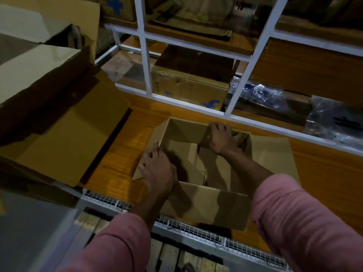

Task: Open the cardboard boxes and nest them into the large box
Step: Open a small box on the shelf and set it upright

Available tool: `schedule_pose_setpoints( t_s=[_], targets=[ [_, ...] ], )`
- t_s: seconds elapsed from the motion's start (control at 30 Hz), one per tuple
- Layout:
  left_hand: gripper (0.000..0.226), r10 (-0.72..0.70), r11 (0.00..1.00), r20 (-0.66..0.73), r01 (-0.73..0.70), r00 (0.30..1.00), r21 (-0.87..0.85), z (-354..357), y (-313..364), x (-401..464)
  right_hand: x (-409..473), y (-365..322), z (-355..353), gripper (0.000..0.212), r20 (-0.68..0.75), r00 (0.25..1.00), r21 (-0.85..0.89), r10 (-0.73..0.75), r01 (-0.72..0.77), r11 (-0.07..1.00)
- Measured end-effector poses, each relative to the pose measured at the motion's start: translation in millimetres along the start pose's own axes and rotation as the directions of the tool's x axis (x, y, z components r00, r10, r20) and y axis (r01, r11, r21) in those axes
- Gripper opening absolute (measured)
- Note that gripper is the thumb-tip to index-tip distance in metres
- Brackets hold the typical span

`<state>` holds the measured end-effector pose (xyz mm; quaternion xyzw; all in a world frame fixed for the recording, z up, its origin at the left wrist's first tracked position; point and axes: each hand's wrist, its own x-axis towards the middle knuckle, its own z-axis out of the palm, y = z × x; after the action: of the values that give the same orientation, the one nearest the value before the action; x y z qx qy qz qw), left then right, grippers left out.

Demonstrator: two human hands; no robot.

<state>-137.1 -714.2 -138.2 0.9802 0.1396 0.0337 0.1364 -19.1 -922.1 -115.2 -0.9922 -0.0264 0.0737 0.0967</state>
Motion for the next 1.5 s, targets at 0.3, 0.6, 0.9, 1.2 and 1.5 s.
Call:
schedule_pose_setpoints(
  t_s=[0.3, 0.6, 0.9, 1.2, 1.5],
  targets=[
    [0.050, 0.009, 1.000, 0.011, -0.009, 1.000, -0.017, -2, 2, 2, 9, -2, -4, 0.036, -0.102, 0.991, 0.000, 0.086, -0.087, 0.996],
    [0.038, 0.038, 0.999, 0.001, -0.038, 0.999, -0.026, -2, -1, 1, -135, 6, 28, 0.032, -0.196, 0.979, 0.304, 0.050, 0.013, 0.953],
    [0.034, 0.559, 0.808, -0.265, -0.588, 0.786, -0.040, 6, -39, -19, -271, -14, 67, 0.052, -0.493, 0.807, 0.185, 0.327, -0.270, 0.945],
    [0.083, 0.567, 0.823, -0.048, -0.565, 0.822, 0.047, 7, -89, -46, -255, -9, 71, 0.105, -0.165, 0.873, 0.372, 0.459, -0.376, 0.848],
    [0.141, 0.574, 0.818, 0.153, -0.570, 0.804, -0.075, -3, -133, -46, -263, -38, 74, 0.103, -0.142, 0.896, 0.425, 0.422, -0.330, 0.843]
  ],
)
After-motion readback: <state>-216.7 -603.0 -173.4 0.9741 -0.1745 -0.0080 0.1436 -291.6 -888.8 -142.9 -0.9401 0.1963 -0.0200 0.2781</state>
